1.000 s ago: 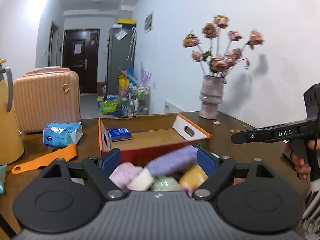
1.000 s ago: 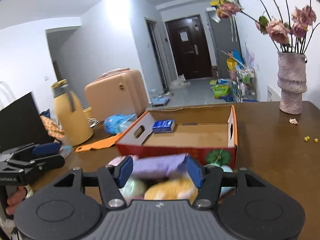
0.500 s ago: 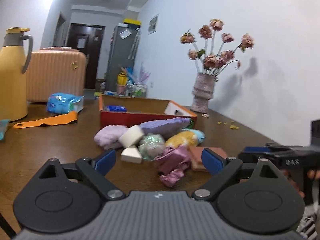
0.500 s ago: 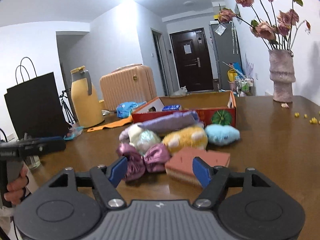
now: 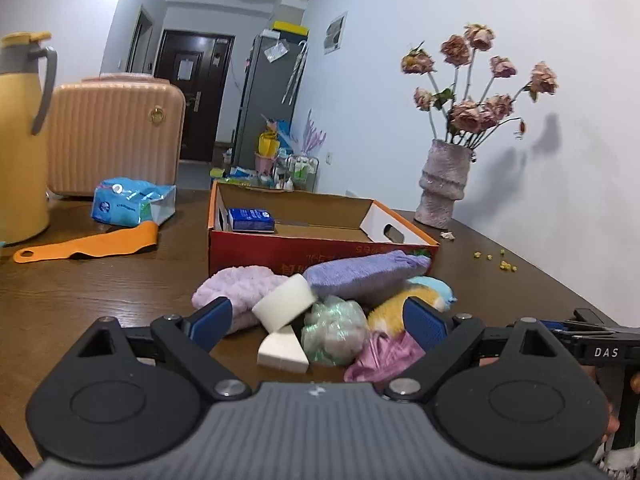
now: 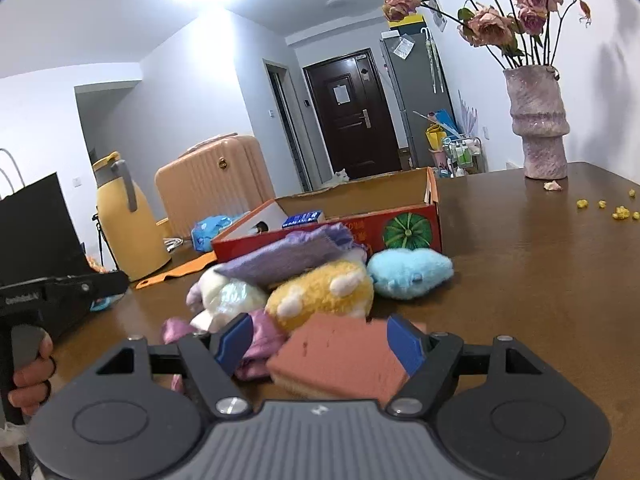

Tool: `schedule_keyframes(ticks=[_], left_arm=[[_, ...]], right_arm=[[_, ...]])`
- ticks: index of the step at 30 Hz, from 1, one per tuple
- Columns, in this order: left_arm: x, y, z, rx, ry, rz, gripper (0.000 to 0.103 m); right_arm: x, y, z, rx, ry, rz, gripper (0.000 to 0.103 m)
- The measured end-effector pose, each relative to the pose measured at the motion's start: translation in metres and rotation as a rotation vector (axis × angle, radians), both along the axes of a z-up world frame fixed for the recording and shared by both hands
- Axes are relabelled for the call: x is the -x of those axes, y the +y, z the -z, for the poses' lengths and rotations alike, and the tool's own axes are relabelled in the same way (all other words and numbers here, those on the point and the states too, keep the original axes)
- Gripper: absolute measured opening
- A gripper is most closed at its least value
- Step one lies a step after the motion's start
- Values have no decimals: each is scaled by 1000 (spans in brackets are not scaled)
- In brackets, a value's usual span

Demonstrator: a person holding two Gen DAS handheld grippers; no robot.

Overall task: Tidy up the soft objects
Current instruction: 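Lower the right tool to the lavender knit pouch and grasp it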

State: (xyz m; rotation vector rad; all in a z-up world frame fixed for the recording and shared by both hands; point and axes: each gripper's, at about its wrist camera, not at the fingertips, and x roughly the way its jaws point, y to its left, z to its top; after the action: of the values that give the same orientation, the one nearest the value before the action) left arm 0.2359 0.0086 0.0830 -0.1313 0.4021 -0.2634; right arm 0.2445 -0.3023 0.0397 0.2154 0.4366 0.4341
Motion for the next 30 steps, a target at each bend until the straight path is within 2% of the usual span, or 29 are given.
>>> schedule_keyframes(ticks=[6,10,14,16,17,18,19,21,22,24,30], left_arm=[[-57,-11,-3,-14,30,8,94],[-92,-20,2,-23,41,13,94],[-125,-22,21,30,127,51,94],[-130,-20,34,58,149,66,93],[-131,-19,38,67,143,62,87],[-130,-18,41,74,129,49,74],[-131,-18,42,80,121,48,69],[-133,-17,46,109,134,77,58],[-134,-18,48,113,143,80,54],[-134,-21,48,89,146,83,31],[-133,-20,46,105,155,112,12]], right_arm=[[-59,14,-15,14,-35,1,73],[-109,25,-18,17,-3,-19,73],[-154,35,-12,29,50,-30,73],[-170,36,-5,5,78,-40,73],[-176,34,0,-29,98,-48,71],[-182,31,6,-73,129,-63,62],[-188,28,10,-100,168,-80,50],[-189,22,12,-134,174,-81,40],[-188,22,12,-124,173,-88,33],[-185,26,13,-87,163,-100,28],[-175,38,10,-25,119,-117,17]])
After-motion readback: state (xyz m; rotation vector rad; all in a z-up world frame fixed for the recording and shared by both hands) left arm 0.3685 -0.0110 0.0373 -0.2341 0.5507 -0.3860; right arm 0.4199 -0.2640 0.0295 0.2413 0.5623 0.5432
